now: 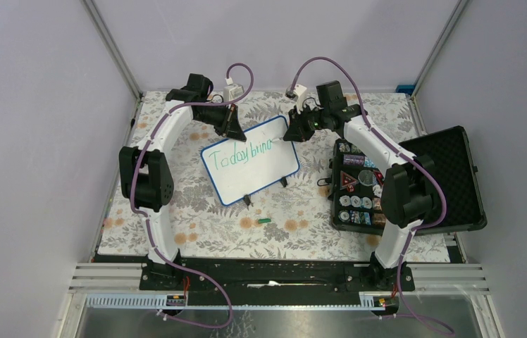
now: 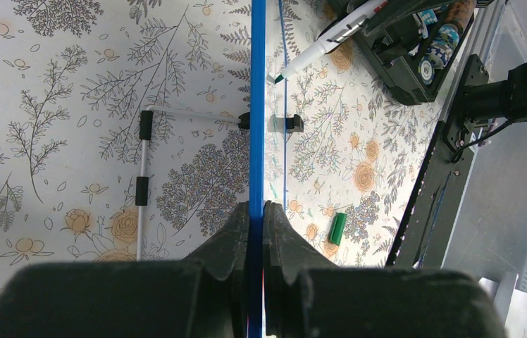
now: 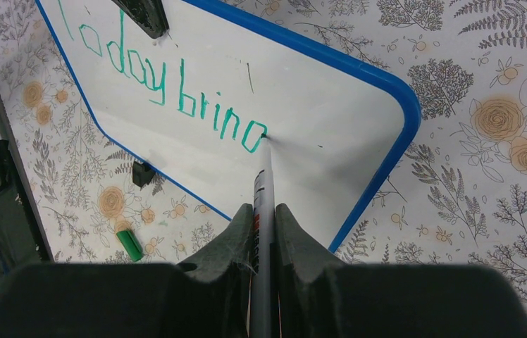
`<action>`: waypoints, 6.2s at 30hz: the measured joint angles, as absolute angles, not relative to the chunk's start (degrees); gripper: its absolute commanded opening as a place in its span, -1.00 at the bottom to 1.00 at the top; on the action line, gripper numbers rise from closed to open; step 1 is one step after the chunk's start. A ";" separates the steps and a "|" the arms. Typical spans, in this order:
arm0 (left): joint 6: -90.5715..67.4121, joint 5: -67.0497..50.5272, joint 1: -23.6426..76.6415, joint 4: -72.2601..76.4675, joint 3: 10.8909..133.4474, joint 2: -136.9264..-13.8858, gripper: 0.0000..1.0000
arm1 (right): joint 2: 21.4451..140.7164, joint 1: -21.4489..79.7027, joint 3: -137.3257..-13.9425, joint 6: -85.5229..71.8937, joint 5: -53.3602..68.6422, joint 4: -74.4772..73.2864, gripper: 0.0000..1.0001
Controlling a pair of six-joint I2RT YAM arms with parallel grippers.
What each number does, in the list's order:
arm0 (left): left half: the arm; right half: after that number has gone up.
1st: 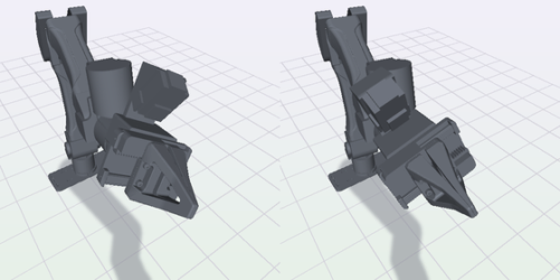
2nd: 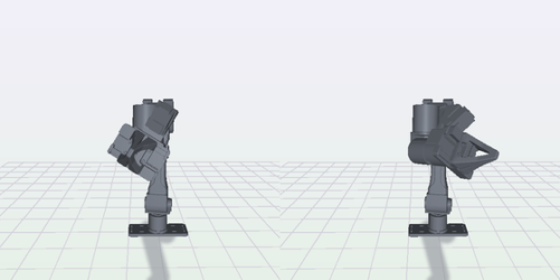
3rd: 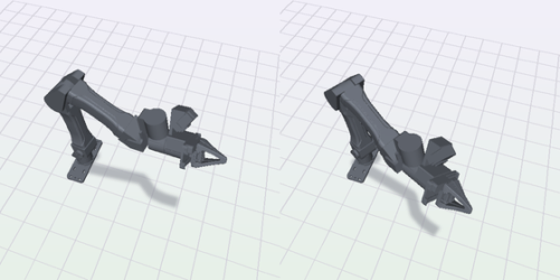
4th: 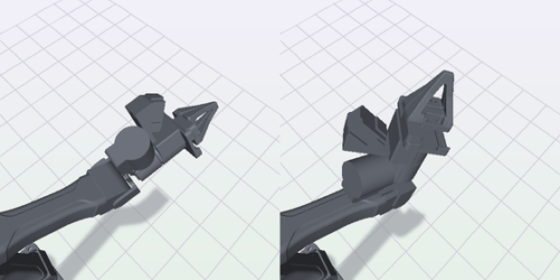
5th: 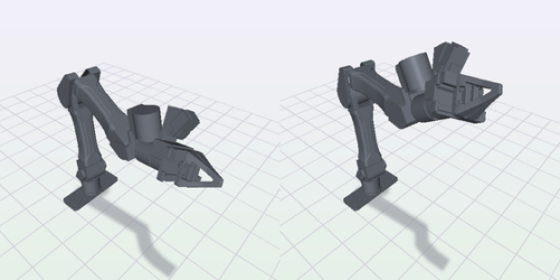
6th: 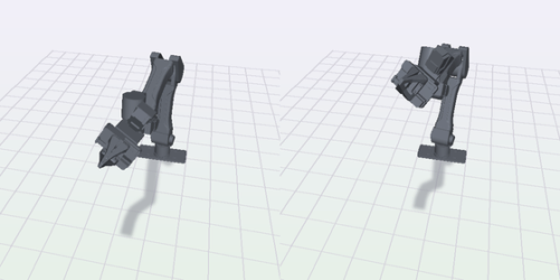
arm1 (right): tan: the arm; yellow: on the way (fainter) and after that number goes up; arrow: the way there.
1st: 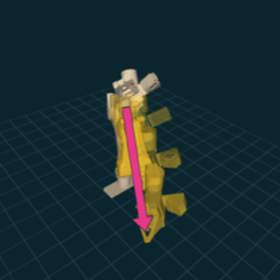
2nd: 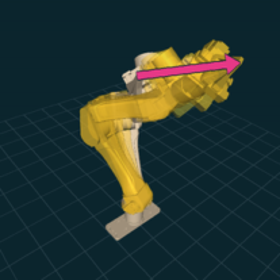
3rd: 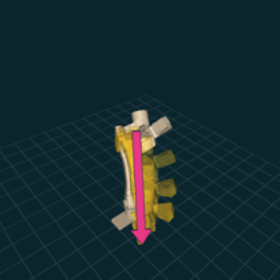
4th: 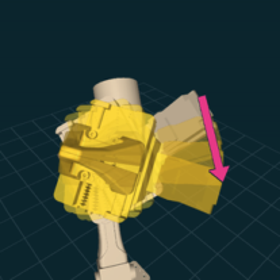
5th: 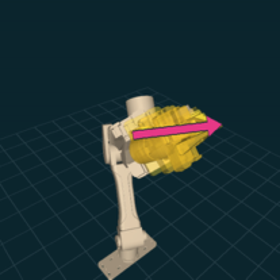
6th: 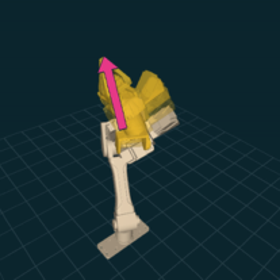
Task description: Write a sentence on the whiteboard
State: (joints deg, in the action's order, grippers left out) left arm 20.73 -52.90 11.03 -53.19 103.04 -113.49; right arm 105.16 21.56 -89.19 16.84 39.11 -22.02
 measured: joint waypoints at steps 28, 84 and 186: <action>20.73 -52.88 11.03 -53.17 103.04 -113.49 -1.00 | 105.16 21.69 -84.82 16.91 40.21 -22.02 -1.00; 20.78 -53.06 11.03 -53.34 102.98 -113.36 -1.00 | 100.12 16.95 -83.37 13.89 41.69 -19.99 -1.00; 20.82 -52.45 11.18 -52.88 102.61 -112.99 -1.00 | 104.09 19.73 -83.66 13.72 41.54 -18.39 -1.00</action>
